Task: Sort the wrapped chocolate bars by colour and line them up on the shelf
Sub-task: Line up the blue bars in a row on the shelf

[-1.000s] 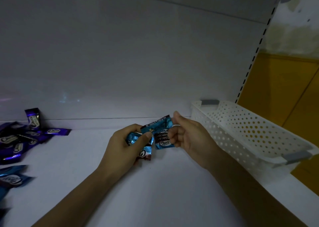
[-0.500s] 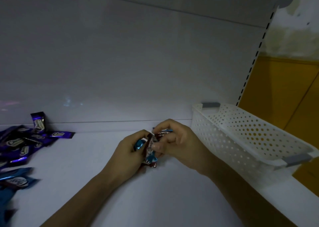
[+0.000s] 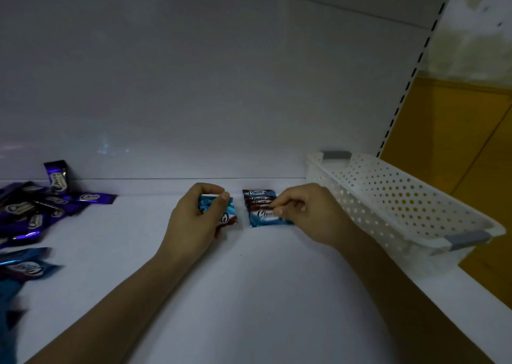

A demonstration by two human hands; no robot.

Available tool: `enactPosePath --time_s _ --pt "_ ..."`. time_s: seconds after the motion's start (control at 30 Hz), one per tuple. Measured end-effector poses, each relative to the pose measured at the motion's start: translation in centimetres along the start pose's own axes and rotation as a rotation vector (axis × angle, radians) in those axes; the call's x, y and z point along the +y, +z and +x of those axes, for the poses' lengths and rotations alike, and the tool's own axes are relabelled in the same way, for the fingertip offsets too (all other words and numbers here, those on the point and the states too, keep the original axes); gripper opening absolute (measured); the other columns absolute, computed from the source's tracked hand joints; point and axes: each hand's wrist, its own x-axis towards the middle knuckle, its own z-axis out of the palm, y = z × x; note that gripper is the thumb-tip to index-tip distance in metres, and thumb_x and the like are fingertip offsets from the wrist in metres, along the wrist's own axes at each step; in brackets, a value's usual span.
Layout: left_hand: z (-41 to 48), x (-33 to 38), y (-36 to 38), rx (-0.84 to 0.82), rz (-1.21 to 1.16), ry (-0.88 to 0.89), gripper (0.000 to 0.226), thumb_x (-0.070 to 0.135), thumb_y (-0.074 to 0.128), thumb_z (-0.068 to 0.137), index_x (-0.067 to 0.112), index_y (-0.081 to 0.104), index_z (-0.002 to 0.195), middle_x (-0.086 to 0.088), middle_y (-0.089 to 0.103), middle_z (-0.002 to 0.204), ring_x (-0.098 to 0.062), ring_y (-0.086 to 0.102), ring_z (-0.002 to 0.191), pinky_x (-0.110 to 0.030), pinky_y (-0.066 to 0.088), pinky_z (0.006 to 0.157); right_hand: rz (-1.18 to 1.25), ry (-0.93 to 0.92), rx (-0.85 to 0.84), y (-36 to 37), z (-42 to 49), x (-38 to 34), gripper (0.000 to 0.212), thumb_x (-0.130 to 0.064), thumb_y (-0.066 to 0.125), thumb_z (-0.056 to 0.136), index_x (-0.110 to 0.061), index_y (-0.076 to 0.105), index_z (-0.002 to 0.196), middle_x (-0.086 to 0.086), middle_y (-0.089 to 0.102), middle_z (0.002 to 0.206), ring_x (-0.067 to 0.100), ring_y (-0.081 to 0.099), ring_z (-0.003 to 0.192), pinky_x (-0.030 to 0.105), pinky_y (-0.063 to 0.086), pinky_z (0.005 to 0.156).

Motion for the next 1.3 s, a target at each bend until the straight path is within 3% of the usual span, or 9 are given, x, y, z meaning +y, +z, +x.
enactPosePath --time_s 0.1,0.33,0.53,0.73,0.87,0.93,1.03,1.17,1.3 --pt "0.1 0.0 0.0 0.016 -0.017 -0.039 0.01 0.021 0.057 0.095 0.022 0.057 0.105 0.001 0.064 0.088 0.002 0.062 0.051 -0.011 0.042 0.04 -0.02 0.034 -0.086 0.8 -0.1 0.2 0.009 -0.012 0.073 0.079 -0.019 0.076 0.085 -0.003 0.072 0.082 0.015 0.067 0.079 0.036 0.055 0.08" --pt "-0.1 0.2 0.0 -0.048 -0.019 -0.035 0.016 0.007 0.056 0.094 0.022 0.058 0.1 -0.004 0.064 0.09 -0.005 0.065 0.053 -0.015 0.044 0.04 -0.211 -0.076 0.003 1.3 -0.1 0.0 0.007 -0.021 0.07 0.082 -0.021 0.074 0.088 0.0 0.068 0.093 0.018 0.058 0.089 0.042 0.045 0.086" --pt "-0.1 0.3 -0.2 -0.088 -0.037 -0.015 0.004 0.006 0.062 0.09 0.007 0.063 0.093 -0.006 0.069 0.083 -0.006 0.067 0.057 -0.015 0.045 0.042 -0.37 -0.08 0.016 1.7 0.1 -0.3 0.009 -0.029 0.067 0.085 -0.024 0.071 0.091 -0.002 0.059 0.1 0.016 0.05 0.097 0.036 0.039 0.09" --pt "-0.2 0.5 -0.3 -0.123 -0.093 0.023 0.009 0.003 0.066 0.087 0.01 0.071 0.086 0.003 0.073 0.074 -0.012 0.068 0.057 -0.015 0.043 0.04 -0.419 -0.093 0.018 1.9 0.1 -0.3 0.008 -0.026 0.062 0.088 -0.022 0.066 0.093 -0.002 0.057 0.106 0.016 0.048 0.101 0.033 0.035 0.089" --pt "-0.2 0.6 -0.3 -0.1 -0.133 -0.003 0.014 0.008 0.071 0.083 0.014 0.068 0.095 -0.001 0.074 0.078 -0.015 0.069 0.057 -0.015 0.043 0.039 -0.476 -0.097 0.016 1.8 0.0 -0.1 0.01 -0.028 0.061 0.089 -0.023 0.066 0.097 -0.003 0.057 0.107 0.015 0.049 0.1 0.032 0.037 0.089" --pt "-0.2 0.6 -0.2 -0.082 -0.125 -0.011 0.022 0.009 0.073 0.081 0.018 0.067 0.101 -0.004 0.072 0.083 -0.015 0.068 0.054 -0.016 0.043 0.038 -0.305 -0.1 0.073 1.9 -0.1 -0.4 0.011 -0.031 0.064 0.087 -0.024 0.067 0.096 -0.006 0.059 0.1 0.008 0.053 0.091 0.025 0.042 0.082" --pt "-0.1 0.7 -0.2 -0.083 -0.131 0.001 0.023 0.012 0.072 0.082 0.021 0.067 0.103 -0.003 0.072 0.081 -0.016 0.067 0.053 -0.017 0.043 0.039 0.241 -0.062 0.073 2.0 -0.4 -2.1 0.007 -0.033 0.068 0.084 -0.03 0.069 0.09 -0.014 0.067 0.087 -0.001 0.061 0.08 0.01 0.044 0.068" --pt "-0.2 0.7 -0.2 -0.103 -0.101 0.011 0.017 0.02 0.067 0.087 0.023 0.068 0.104 -0.005 0.072 0.084 -0.021 0.069 0.057 -0.019 0.046 0.041 0.389 -0.091 0.021 2.4 -0.6 -3.3 0.016 -0.015 0.069 0.084 -0.03 0.07 0.081 -0.01 0.071 0.078 0.006 0.066 0.075 0.016 0.051 0.068" --pt "-0.3 0.8 -0.1 -0.129 -0.129 0.024 0.007 0.014 0.063 0.091 0.01 0.067 0.088 -0.004 0.074 0.078 -0.01 0.064 0.049 -0.015 0.04 0.037 0.628 0.07 0.107 1.6 -0.4 -3.2 0.015 -0.009 0.064 0.087 -0.02 0.067 0.077 0.005 0.072 0.079 0.021 0.069 0.076 0.027 0.057 0.069"
